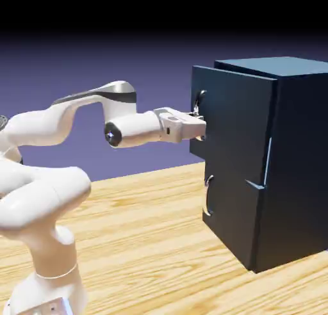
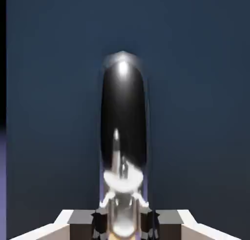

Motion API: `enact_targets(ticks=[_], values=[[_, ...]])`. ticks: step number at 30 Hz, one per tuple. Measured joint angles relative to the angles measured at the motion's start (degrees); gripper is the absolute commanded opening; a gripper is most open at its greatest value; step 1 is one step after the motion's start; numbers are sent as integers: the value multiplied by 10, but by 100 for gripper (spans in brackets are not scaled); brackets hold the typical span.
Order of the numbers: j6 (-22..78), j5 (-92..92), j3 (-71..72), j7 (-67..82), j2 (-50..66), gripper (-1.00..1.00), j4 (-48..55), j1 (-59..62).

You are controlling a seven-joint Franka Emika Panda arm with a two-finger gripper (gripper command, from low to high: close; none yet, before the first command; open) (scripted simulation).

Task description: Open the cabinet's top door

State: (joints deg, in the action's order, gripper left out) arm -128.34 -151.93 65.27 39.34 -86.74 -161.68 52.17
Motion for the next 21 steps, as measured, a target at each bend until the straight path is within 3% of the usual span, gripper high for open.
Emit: enact_targets(ticks=[10,21], values=[[249,102,-133,59,14,-100,-113,4],[523,275,-279,151,98,-100,-135,132]])
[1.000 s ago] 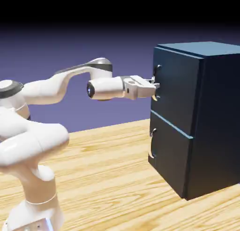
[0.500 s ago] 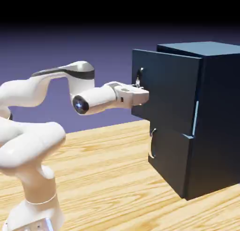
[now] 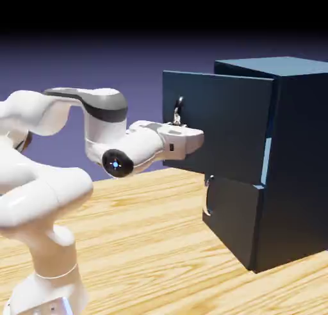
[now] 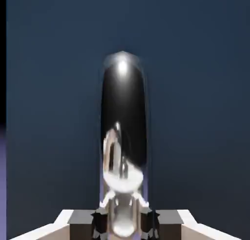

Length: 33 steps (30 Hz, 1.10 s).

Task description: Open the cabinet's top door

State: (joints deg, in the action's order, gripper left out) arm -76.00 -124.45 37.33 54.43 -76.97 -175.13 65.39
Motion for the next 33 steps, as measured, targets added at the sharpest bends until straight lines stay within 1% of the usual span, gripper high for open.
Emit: enact_targets(ticks=[7,13,18,23,33], values=[[168,158,-60,108,127,-100,49,119],[254,294,-71,210,251,-100,122,197],[288,398,-63,284,355,-100,194,239],[302,494,-49,340,459,-100,273,265],[310,655,-14,386,667,-100,448,279]])
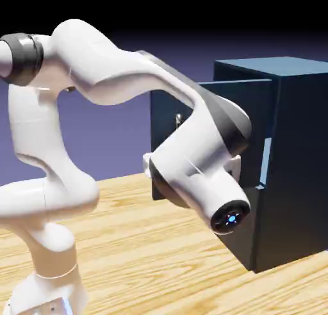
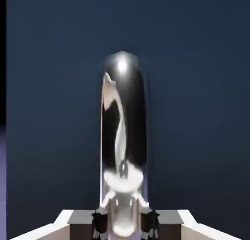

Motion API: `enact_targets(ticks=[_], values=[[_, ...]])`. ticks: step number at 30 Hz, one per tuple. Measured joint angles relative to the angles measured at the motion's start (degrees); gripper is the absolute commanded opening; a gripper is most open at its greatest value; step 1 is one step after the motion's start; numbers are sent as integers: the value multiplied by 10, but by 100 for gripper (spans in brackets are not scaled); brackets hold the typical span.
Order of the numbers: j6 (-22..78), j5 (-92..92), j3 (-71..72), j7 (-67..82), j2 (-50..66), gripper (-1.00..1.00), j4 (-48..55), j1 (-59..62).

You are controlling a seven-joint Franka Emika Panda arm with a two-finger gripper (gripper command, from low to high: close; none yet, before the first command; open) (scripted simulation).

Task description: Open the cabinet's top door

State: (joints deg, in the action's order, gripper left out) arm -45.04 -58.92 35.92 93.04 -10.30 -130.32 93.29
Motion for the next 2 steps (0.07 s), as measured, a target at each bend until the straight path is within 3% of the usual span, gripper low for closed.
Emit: enact_targets(ticks=[1,2], values=[[1,14,3,0,20,-100,18,-1],[1,16,4,0,23,100,21,-1]])
